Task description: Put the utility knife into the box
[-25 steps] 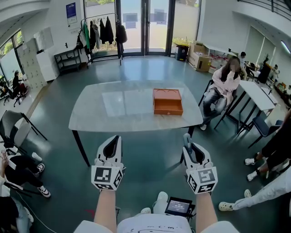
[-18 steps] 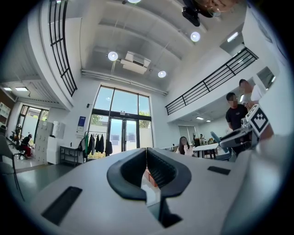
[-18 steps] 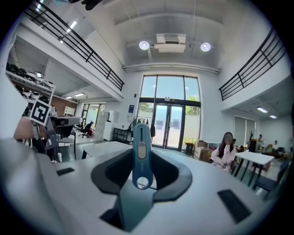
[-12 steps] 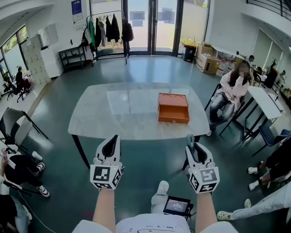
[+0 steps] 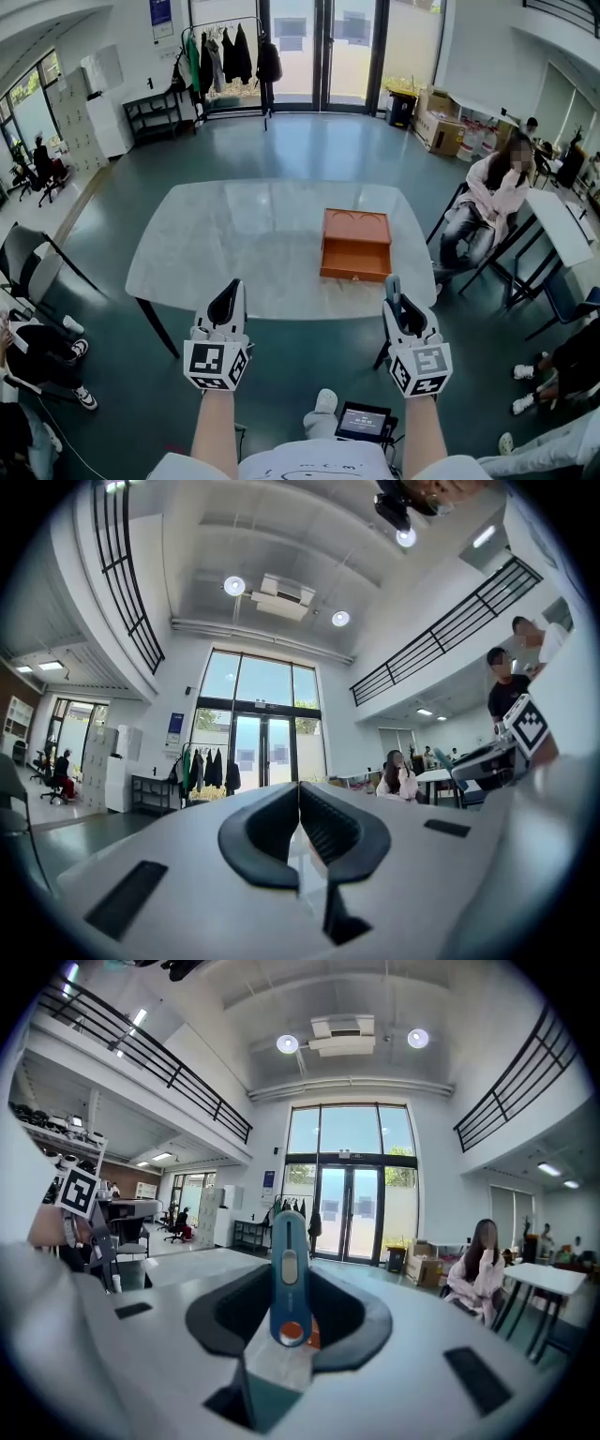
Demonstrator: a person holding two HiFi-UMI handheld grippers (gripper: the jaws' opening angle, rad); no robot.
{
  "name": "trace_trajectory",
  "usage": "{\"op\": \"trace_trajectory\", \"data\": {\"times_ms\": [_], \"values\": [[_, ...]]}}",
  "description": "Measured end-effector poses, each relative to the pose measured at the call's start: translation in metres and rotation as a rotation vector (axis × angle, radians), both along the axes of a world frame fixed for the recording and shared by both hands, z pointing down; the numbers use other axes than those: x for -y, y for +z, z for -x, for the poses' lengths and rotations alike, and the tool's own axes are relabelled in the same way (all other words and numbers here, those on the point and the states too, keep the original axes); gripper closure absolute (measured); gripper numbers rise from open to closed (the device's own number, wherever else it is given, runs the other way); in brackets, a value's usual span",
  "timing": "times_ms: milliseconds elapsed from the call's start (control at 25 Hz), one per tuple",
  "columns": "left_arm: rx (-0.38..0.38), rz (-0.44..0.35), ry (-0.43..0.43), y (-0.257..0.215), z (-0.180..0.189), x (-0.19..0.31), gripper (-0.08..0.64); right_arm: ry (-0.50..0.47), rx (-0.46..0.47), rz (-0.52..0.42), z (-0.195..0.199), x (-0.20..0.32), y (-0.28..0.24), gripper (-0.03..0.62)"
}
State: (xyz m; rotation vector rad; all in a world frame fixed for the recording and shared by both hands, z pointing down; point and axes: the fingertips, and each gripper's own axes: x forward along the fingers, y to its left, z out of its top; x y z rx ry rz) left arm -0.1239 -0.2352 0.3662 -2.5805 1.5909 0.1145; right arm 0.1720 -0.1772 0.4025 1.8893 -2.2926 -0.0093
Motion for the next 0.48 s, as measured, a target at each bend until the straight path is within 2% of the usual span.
{"op": "trace_trajectory", "data": {"times_ms": [240,480], "values": [[0.006,0.012,-0.029,0.008,-0.036,0.052,0.545,-0.029,-0.001,0.015,-0.039,0.062,0.006,0.459],[0.010,0.027,-0.062,0.011,-0.055,0.095,0.545,-0.069,-0.012,0.047,-0.057,0.112,0.013,0.457]]}}
